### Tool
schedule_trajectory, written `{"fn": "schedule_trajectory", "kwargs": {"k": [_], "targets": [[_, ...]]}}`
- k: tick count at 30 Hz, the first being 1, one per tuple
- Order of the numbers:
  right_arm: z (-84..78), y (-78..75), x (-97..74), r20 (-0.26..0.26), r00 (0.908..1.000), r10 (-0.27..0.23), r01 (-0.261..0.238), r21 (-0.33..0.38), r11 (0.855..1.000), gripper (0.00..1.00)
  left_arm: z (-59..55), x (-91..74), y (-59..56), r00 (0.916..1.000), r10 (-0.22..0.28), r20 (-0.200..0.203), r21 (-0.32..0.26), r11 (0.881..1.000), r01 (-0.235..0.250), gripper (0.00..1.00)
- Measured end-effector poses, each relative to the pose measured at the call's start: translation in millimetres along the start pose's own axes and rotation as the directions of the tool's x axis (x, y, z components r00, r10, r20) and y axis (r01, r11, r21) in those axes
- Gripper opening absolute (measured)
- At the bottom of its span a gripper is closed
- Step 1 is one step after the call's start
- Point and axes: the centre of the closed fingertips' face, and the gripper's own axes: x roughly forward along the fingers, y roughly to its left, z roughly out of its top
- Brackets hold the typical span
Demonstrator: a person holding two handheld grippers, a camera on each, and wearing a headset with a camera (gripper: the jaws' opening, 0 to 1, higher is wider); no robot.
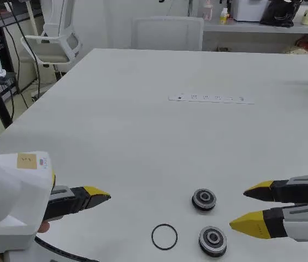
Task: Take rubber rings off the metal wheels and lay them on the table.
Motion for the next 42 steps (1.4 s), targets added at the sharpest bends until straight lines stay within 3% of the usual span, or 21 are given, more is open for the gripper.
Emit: {"fn": "schedule_trajectory", "kwargs": {"k": [6,12,15,25,29,32,34,37,42], "targets": [[-14.5,13.5,8.4,-0.061,0.9967,0.053,-0.055,-0.032,0.998,0.48,9.4,-3.0,0.8,0.9999,0.005,0.016,0.027,1.000,-0.006,0.92],[-22.2,12.9,13.6,-0.075,0.9951,0.065,-0.068,-0.044,0.997,0.46,31.7,3.0,-6.0,0.9995,-0.031,0.004,0.121,0.992,0.030,0.91],[-27.8,14.0,18.9,-0.097,0.9937,0.057,-0.065,-0.083,0.994,0.42,44.8,6.4,-9.7,0.9985,-0.053,0.009,0.165,0.985,0.051,0.91],[-34.9,6.6,26.7,-0.108,0.9932,0.042,-0.047,-0.049,0.998,0.40,83.1,16.3,-11.6,0.9942,-0.090,0.058,0.246,0.966,0.073,0.88],[-39.1,6.8,29.1,-0.132,0.9908,0.030,-0.039,-0.065,0.997,0.31,92.2,26.9,-14.4,0.9890,-0.127,0.076,0.271,0.957,0.102,0.83],[-40.4,8.2,31.0,-0.141,0.9897,0.026,-0.038,-0.084,0.996,0.32,97.6,38.6,-15.7,0.9869,-0.143,0.074,0.280,0.953,0.117,0.81],[-42.4,8.4,31.8,-0.150,0.9883,0.026,-0.041,-0.098,0.994,0.31,104.5,46.4,-21.8,0.9818,-0.172,0.080,0.301,0.943,0.141,0.80],[-44.5,8.7,32.7,-0.160,0.9868,0.028,-0.043,-0.091,0.995,0.32,122.6,58.2,-34.1,0.9609,-0.228,0.157,0.311,0.935,0.171,0.76],[-45.1,9.2,34.1,-0.166,0.9859,0.022,-0.041,-0.113,0.993,0.30,128.7,78.5,-37.8,0.9517,-0.242,0.189,0.322,0.931,0.173,0.69]]}}
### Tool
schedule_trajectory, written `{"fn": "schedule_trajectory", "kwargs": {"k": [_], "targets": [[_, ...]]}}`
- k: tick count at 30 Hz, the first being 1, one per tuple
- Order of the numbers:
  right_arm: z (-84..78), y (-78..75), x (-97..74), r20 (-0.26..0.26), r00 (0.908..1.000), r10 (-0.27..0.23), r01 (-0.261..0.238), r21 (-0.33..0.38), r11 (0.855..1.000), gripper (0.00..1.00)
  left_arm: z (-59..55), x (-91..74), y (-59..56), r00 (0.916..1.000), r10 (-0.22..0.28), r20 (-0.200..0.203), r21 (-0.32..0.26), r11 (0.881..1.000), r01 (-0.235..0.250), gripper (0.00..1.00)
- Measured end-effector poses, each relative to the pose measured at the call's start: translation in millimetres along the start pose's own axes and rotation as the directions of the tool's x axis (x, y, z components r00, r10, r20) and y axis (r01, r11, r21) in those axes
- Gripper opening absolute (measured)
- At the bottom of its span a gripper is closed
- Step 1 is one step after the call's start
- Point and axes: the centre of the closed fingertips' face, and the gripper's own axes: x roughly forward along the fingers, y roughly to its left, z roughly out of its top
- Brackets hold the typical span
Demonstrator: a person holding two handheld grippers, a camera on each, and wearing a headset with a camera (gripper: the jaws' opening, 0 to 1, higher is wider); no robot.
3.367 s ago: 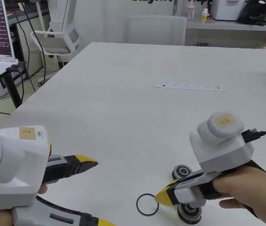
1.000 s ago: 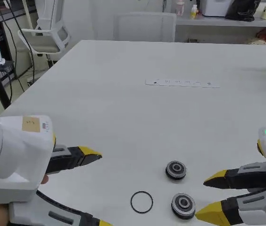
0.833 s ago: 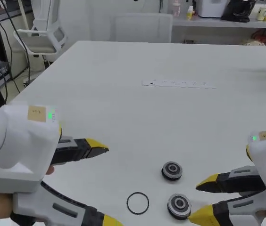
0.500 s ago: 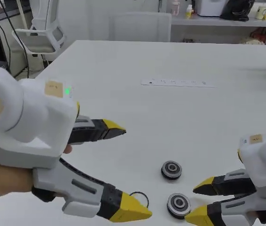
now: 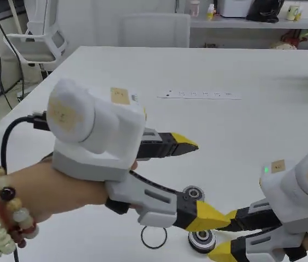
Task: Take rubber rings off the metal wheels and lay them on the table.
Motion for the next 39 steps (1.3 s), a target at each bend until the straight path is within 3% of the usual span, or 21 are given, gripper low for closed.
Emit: {"fn": "schedule_trajectory", "kwargs": {"k": [3,5,8,11,14,17,22,23,25,33,39], "targets": [[0.5,-0.3,0.2,0.000,1.0000,-0.005,0.005,-0.004,1.000,0.29,-5.6,8.1,3.3,0.9998,-0.009,0.017,-0.023,1.000,0.009,0.64],[0.3,-0.5,0.4,-0.001,1.0000,-0.006,0.006,-0.005,1.000,0.28,-16.2,12.1,4.9,0.9998,-0.021,-0.001,-0.031,0.999,0.021,0.57],[-1.1,-0.7,1.1,-0.008,0.9999,-0.008,0.008,-0.010,1.000,0.28,-43.1,18.0,12.9,0.9983,-0.003,-0.058,-0.078,0.997,-0.002,0.51],[-1.6,-0.7,1.6,-0.012,0.9999,-0.011,0.010,-0.015,1.000,0.27,-55.0,21.7,17.0,0.9984,0.030,-0.049,-0.133,0.990,-0.036,0.50],[-1.9,-0.6,2.1,-0.015,0.9998,-0.012,0.012,-0.022,1.000,0.26,-70.0,23.7,12.2,0.9974,0.033,-0.065,-0.147,0.988,-0.042,0.43],[-2.0,-0.8,2.4,-0.015,0.9998,-0.012,0.012,-0.021,1.000,0.26,-85.1,25.4,0.9,0.9928,-0.005,-0.120,-0.118,0.993,-0.009,0.40],[-0.6,-1.9,1.7,-0.009,0.9998,-0.017,0.017,-0.023,1.000,0.24,-96.3,32.0,-5.8,0.9884,-0.021,-0.151,-0.103,0.995,0.006,0.35],[-0.5,-2.3,1.6,-0.008,0.9998,-0.019,0.018,-0.023,1.000,0.24,-99.5,33.6,-6.4,0.9860,-0.022,-0.165,-0.083,0.997,0.008,0.33],[-1.7,-3.3,1.3,-0.012,0.9997,-0.022,0.022,-0.022,1.000,0.24,-104.4,35.8,-0.1,0.9814,0.023,-0.190,-0.020,0.999,-0.028,0.30],[-2.4,-2.0,2.9,-0.017,0.9997,-0.018,0.018,-0.027,0.999,0.23,-108.6,38.6,-5.2,0.9812,0.001,-0.193,-0.057,0.998,-0.012,0.20],[-3.5,-2.7,2.7,-0.020,0.9996,-0.020,0.020,-0.032,0.999,0.22,-112.8,39.4,-9.9,0.9795,-0.019,-0.200,-0.070,0.998,0.005,0.20]]}}
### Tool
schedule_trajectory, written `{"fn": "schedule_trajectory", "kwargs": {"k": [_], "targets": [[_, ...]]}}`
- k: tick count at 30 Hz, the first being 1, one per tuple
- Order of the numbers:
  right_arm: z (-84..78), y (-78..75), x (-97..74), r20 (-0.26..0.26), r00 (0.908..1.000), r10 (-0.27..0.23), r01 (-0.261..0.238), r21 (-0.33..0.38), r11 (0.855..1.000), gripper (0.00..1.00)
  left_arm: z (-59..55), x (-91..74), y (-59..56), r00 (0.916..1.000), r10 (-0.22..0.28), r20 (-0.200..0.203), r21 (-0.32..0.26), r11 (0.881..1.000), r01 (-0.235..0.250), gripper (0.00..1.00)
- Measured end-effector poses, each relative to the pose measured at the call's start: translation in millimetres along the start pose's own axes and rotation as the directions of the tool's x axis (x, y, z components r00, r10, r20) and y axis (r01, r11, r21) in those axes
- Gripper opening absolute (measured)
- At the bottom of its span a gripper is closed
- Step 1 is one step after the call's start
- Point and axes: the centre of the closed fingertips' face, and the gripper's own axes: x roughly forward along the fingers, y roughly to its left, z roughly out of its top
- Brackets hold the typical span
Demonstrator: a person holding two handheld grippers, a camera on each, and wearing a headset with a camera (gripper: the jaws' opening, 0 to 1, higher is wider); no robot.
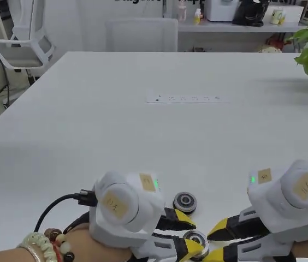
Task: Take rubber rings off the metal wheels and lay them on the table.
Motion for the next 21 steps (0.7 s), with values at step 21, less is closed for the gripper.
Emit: {"fn": "schedule_trajectory", "kwargs": {"k": [21], "targets": [[-0.7,1.7,2.2,-0.003,0.9999,0.013,-0.013,-0.045,0.999,0.15,-2.3,-0.1,-2.2,1.0000,-0.007,0.005,-0.015,1.000,0.007,0.15]]}}
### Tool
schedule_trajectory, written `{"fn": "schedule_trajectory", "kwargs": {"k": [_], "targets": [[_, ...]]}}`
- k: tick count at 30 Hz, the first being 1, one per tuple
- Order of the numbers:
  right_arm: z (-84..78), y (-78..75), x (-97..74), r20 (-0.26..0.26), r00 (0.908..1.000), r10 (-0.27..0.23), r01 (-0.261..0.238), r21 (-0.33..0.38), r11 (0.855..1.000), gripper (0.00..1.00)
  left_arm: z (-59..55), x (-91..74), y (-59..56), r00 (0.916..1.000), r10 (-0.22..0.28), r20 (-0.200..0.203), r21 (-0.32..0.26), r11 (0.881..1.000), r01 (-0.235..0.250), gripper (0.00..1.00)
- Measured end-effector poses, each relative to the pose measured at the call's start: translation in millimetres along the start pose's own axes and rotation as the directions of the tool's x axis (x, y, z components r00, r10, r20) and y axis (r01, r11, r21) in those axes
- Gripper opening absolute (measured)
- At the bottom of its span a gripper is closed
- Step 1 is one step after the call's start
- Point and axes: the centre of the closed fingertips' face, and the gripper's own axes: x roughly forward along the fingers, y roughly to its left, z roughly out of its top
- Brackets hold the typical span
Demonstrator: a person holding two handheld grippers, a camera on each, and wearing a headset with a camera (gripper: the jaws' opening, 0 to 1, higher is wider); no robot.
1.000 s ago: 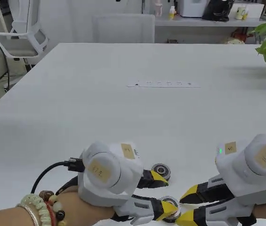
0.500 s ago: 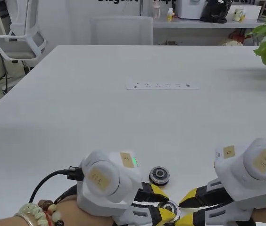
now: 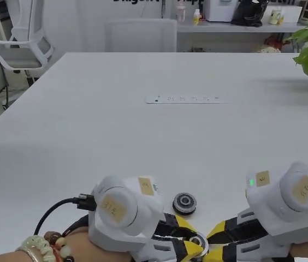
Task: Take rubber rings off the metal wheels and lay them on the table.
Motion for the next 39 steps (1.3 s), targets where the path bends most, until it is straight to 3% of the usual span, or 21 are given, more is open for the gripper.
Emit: {"fn": "schedule_trajectory", "kwargs": {"k": [3,5,10,15,22,25,28,30,35,36,37,39], "targets": [[-1.6,-0.8,-1.4,-0.008,1.0000,-0.002,0.002,-0.019,1.000,0.11,-0.1,0.0,0.5,1.0000,0.003,0.003,-0.002,1.000,-0.003,0.15],[-2.9,-3.6,-2.4,-0.011,0.9999,-0.013,0.013,-0.025,1.000,0.02,-0.2,-0.4,1.2,1.0000,0.004,0.004,-0.005,1.000,-0.004,0.15],[-1.8,-5.6,-2.3,-0.011,0.9997,-0.024,0.024,-0.018,1.000,0.00,-0.2,-0.1,1.4,1.0000,0.006,0.006,-0.006,1.000,-0.006,0.15],[-2.6,-8.3,-1.9,-0.017,0.9995,-0.027,0.028,0.043,0.999,0.00,-0.1,0.2,1.4,1.0000,0.002,0.004,-0.001,1.000,-0.002,0.15],[-1.2,-11.4,-5.8,0.019,0.9997,-0.017,0.014,0.154,0.988,0.00,-0.6,0.0,2.3,1.0000,0.003,0.004,-0.001,1.000,-0.003,0.15],[1.1,-12.0,-8.2,0.039,0.9992,-0.001,-0.010,0.288,0.958,0.00,-0.6,0.0,2.4,1.0000,0.002,0.004,-0.001,1.000,-0.002,0.15],[5.0,-13.0,-12.2,0.084,0.9964,0.012,-0.046,0.421,0.906,0.00,-0.6,0.1,2.4,1.0000,0.003,0.004,-0.002,1.000,-0.003,0.15],[4.6,-15.3,-13.2,0.088,0.9961,0.007,-0.043,0.406,0.913,0.00,-0.7,0.2,2.4,1.0000,0.004,0.005,-0.002,1.000,-0.004,0.15],[7.0,-13.1,-12.3,0.106,0.9941,0.022,-0.068,0.460,0.885,0.00,-0.6,0.2,2.2,1.0000,0.003,0.006,0.002,1.000,-0.003,0.15],[7.1,-13.2,-12.1,0.116,0.9930,0.021,-0.075,0.483,0.872,0.00,-0.7,0.1,2.3,1.0000,0.005,0.005,0.005,1.000,-0.005,0.14],[7.9,-12.8,-12.1,0.129,0.9914,0.024,-0.089,0.524,0.847,0.00,-0.8,0.0,2.4,1.0000,0.006,0.005,0.009,1.000,-0.006,0.14],[9.1,-13.2,-12.5,0.143,0.9894,0.027,-0.103,0.557,0.824,0.00,-0.9,-0.2,2.8,1.0000,0.008,0.003,0.013,1.000,-0.008,0.14]]}}
